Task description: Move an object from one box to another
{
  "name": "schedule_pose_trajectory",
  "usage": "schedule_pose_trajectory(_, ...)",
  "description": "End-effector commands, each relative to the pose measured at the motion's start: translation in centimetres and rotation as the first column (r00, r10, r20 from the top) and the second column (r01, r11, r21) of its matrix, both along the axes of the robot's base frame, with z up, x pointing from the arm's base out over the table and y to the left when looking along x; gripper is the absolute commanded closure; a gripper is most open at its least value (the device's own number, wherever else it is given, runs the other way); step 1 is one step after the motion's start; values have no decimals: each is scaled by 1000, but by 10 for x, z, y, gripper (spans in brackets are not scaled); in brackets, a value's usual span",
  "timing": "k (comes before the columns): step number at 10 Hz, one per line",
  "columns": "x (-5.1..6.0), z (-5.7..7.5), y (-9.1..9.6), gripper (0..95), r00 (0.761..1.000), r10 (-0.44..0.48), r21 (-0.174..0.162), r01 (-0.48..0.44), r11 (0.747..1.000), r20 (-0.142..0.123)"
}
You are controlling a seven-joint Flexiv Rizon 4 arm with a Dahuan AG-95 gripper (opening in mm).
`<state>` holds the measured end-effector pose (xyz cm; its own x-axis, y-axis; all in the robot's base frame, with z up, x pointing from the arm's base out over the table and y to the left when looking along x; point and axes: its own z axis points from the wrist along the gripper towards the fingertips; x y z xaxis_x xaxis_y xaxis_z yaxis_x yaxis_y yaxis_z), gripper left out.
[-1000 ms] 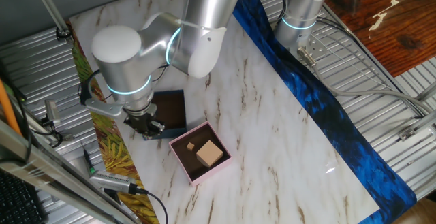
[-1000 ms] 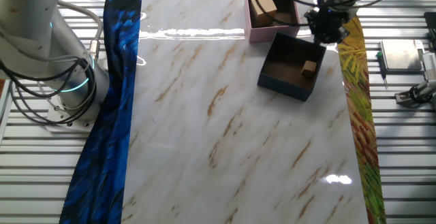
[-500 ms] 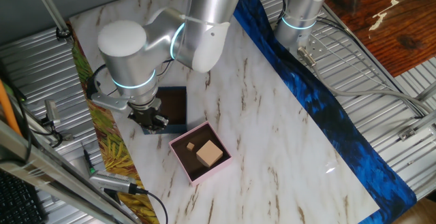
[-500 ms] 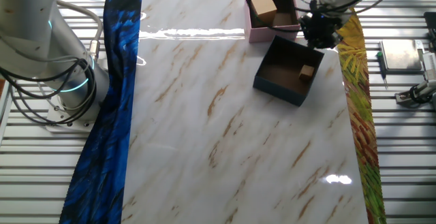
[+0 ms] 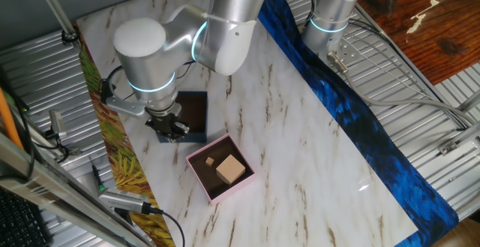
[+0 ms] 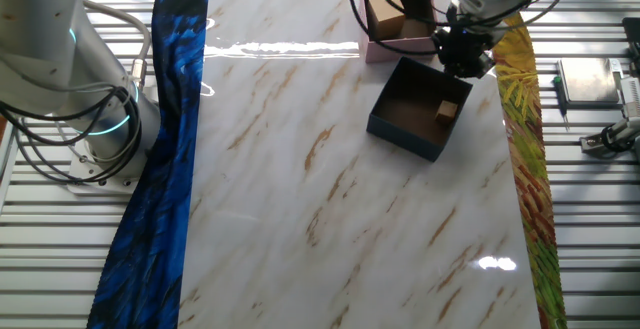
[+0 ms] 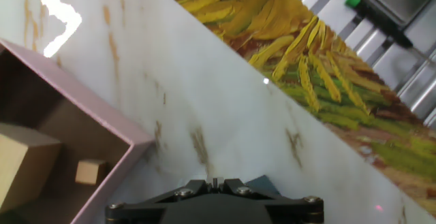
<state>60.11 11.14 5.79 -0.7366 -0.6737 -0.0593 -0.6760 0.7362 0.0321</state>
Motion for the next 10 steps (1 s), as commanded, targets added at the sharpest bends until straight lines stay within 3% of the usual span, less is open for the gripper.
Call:
schedule_pose_trajectory(1, -3, 2, -1, 950, 1000, -2, -3, 2, 1000, -19)
schedule_pose_trajectory(5, 6, 20, -2, 950, 999, 0, -25, -1, 1000, -49)
schedule_pose_trajectory(8, 17, 27, -14, 950, 998, 34, -28, -35, 999, -61)
schedule_pose_trajectory(10, 18, 32, -28, 950, 995, 68, -41, -72, 997, -76)
